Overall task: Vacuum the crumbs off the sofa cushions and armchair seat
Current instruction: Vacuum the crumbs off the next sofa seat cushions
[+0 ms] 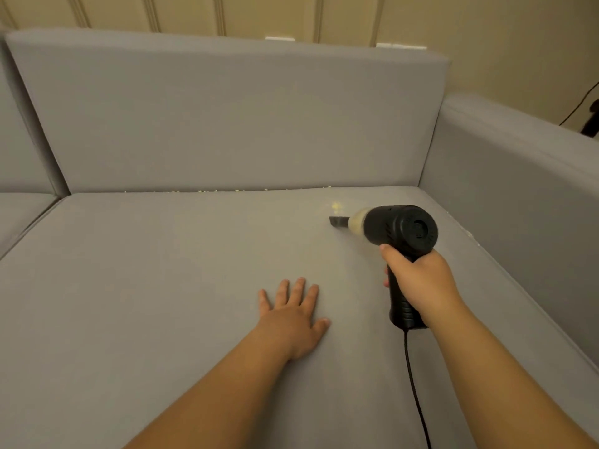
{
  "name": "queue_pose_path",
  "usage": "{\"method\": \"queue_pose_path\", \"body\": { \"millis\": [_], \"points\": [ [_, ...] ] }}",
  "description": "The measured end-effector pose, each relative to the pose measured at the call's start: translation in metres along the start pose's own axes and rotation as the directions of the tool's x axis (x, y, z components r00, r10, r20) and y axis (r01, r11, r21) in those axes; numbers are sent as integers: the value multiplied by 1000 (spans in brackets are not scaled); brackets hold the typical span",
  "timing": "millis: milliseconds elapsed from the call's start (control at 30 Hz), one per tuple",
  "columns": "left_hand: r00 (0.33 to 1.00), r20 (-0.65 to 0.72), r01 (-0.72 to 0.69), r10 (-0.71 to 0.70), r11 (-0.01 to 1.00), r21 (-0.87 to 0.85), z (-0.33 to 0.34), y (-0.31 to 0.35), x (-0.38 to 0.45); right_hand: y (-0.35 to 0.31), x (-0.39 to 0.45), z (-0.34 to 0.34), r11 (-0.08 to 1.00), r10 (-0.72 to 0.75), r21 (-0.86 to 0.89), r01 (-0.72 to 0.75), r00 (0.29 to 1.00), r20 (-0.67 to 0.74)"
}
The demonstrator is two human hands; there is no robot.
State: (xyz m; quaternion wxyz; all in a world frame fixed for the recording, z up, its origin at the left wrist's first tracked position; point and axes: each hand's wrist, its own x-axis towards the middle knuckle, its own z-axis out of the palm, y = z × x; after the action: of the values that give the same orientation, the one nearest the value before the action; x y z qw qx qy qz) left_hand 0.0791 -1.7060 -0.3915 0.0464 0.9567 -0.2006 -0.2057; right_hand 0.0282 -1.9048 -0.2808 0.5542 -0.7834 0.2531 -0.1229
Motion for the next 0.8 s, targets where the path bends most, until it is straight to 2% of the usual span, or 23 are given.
{"method": "queue_pose_path", "body": {
  "millis": [133,400,600,800],
  "points": [
    [1000,-3,4,-4,1000,4,1,1,-1,0,11,7,1000,15,24,-13,998,-62],
    [1000,-4,-4,4,1000,-24,0,0,6,-13,27,21,998,-35,-50,37,999,41],
    [1000,-17,-11,10,1000,-27,0,1,6,-15,34,8,996,-39,-86,33,997,-62],
    [1000,8,-10,11,999,-42,-5,2,6,-23,55,32,1000,4,23,-3,997,-74]
  ]
}}
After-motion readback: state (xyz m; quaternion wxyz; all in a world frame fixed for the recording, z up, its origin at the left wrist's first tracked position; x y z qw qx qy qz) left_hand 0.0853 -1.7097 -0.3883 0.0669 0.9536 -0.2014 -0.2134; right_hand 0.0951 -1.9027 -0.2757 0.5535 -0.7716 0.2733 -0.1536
